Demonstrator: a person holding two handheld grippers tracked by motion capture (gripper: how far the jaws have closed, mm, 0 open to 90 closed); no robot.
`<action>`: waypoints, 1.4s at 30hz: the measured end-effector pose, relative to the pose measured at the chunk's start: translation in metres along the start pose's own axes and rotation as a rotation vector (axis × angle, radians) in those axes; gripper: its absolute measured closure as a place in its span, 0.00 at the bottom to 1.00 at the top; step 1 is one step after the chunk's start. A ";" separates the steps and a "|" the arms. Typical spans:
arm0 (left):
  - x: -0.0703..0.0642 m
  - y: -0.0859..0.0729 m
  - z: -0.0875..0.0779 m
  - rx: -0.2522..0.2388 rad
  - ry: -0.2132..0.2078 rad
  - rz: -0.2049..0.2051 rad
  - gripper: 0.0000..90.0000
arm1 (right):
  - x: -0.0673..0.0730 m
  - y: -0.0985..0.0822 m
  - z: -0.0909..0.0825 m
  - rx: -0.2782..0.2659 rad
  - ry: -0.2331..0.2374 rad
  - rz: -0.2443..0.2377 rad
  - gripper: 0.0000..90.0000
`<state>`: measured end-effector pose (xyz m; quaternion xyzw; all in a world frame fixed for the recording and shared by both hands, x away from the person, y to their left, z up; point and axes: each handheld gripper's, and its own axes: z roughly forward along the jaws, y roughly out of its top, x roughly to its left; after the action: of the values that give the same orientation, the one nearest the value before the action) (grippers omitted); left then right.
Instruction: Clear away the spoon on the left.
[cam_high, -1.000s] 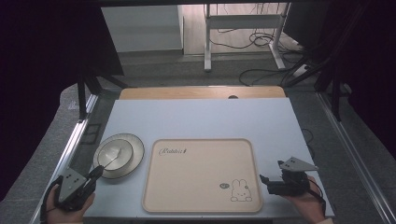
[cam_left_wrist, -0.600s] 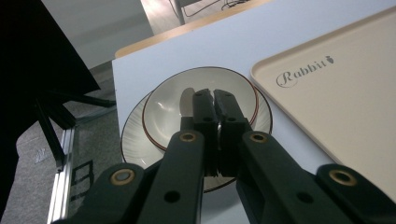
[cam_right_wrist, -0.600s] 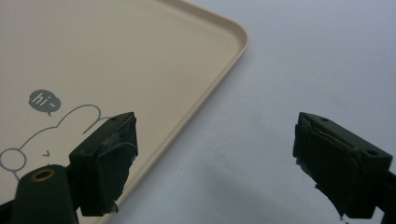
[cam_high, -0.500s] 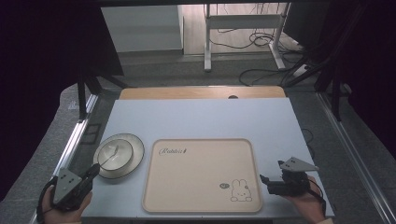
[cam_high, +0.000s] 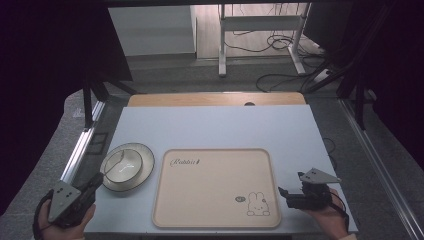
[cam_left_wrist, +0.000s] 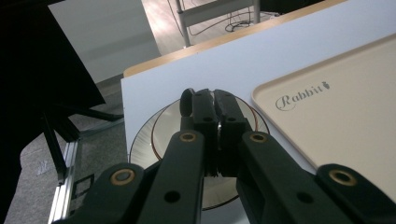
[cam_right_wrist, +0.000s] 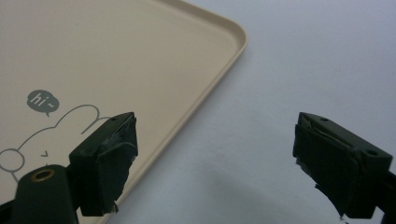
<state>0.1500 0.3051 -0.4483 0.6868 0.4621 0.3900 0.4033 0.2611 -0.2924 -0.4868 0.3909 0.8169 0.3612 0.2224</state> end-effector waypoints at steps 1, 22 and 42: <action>0.000 0.001 0.000 -0.003 -0.001 -0.001 1.00 | 0.000 0.000 0.000 0.000 0.000 0.000 0.16; -0.006 0.015 -0.005 -0.059 -0.014 0.011 1.00 | 0.000 0.000 0.001 0.003 -0.002 0.000 0.16; -0.027 0.048 0.010 -0.112 -0.068 0.057 1.00 | 0.001 0.000 0.001 -0.008 -0.007 -0.008 0.16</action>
<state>0.1671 0.2658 -0.4127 0.6889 0.4058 0.4029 0.4454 0.2611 -0.2912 -0.4869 0.3879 0.8163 0.3622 0.2280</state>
